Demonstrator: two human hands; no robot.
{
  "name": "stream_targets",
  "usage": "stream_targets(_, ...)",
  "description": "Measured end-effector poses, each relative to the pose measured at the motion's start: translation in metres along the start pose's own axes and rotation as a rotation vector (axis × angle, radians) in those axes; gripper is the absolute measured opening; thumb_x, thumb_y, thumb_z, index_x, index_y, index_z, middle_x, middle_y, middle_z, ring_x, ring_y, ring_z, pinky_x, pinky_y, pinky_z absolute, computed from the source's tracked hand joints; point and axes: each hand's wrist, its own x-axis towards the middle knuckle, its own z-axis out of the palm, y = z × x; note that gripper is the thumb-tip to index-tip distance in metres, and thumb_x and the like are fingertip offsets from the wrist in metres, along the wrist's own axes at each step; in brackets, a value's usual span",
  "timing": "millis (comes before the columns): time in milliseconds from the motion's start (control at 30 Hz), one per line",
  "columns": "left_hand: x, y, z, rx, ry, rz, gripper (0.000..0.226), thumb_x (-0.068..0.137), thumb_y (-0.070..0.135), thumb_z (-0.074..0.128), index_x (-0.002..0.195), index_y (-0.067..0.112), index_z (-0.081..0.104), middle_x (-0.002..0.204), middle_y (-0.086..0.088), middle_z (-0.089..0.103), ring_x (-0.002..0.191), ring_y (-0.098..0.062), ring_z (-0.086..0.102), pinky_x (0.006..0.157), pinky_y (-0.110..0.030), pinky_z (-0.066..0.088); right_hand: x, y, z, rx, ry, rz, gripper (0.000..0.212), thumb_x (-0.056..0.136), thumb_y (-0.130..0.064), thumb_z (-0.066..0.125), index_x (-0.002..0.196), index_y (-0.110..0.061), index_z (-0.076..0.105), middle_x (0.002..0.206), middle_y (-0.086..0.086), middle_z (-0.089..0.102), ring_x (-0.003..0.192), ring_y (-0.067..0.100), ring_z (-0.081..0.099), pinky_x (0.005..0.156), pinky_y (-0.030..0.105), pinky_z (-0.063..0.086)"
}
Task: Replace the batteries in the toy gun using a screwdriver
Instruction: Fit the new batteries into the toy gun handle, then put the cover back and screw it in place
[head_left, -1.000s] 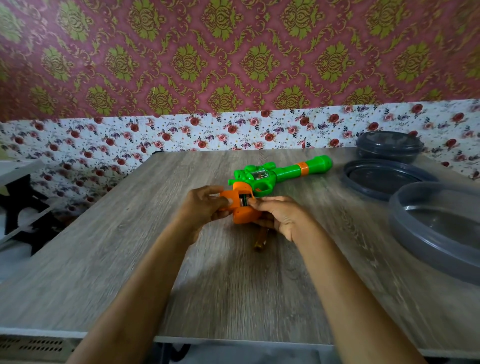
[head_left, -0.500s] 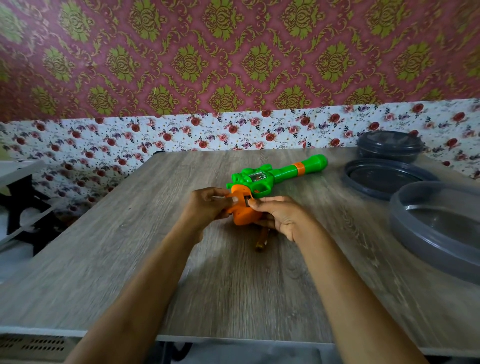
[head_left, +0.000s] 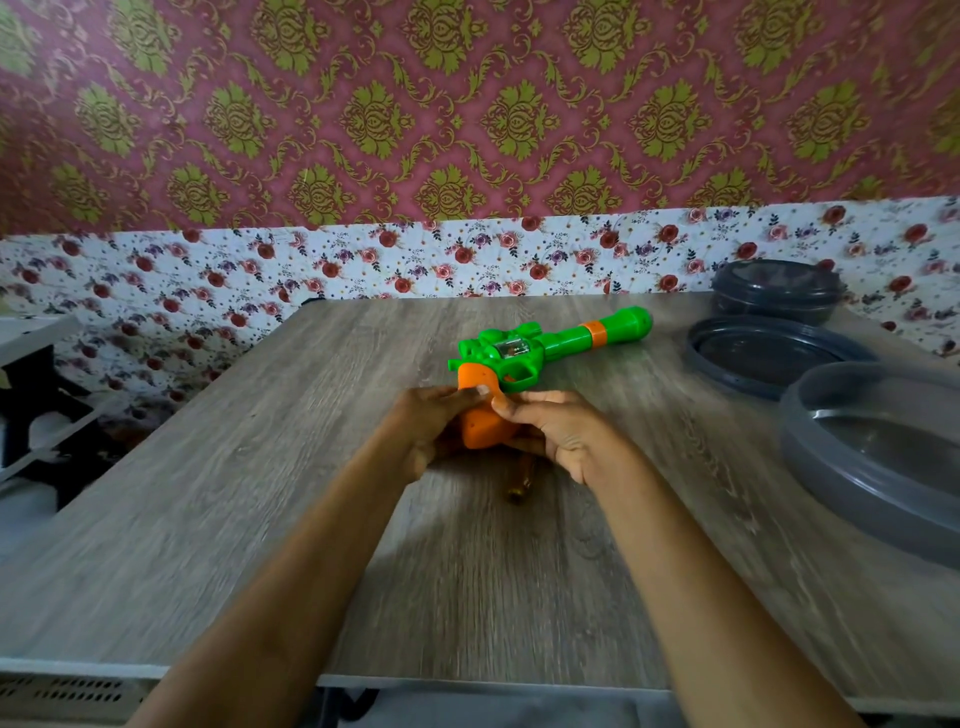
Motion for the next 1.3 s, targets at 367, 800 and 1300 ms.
stream_targets(367, 0.000, 0.007, -0.002, -0.037, 0.035, 0.018, 0.026, 0.082, 0.018, 0.070, 0.100, 0.004, 0.057, 0.100, -0.015, 0.063, 0.088, -0.027, 0.060, 0.081, -0.042, 0.051, -0.001, -0.001, 0.003, -0.055, -0.040, -0.034, 0.033, 0.089, -0.008, 0.055, 0.122, -0.002, 0.056, 0.112, 0.015, 0.061, 0.093, 0.019, 0.059, 0.072, 0.025, 0.053)
stream_targets(800, -0.015, 0.001, 0.000, -0.057, -0.065, 0.175, 0.029, 0.078, 0.017, 0.071, 0.100, 0.013, 0.052, 0.109, -0.011, 0.064, 0.097, -0.024, 0.063, 0.073, -0.033, 0.055, -0.003, -0.016, 0.010, -0.053, 0.026, -0.093, 0.035, 0.087, -0.018, 0.060, 0.119, -0.004, 0.059, 0.116, 0.014, 0.061, 0.105, 0.023, 0.056, 0.082, 0.036, 0.050)
stream_targets(1300, -0.038, -0.007, 0.018, 1.151, -0.103, 0.473, 0.037, 0.076, 0.038, 0.073, 0.104, 0.017, 0.060, 0.097, -0.001, 0.067, 0.081, -0.013, 0.059, 0.068, -0.026, 0.046, -0.006, -0.028, -0.019, -0.148, 0.279, -0.203, 0.045, 0.077, -0.015, 0.071, 0.119, -0.002, 0.061, 0.112, 0.011, 0.064, 0.102, 0.025, 0.060, 0.094, 0.044, 0.049)
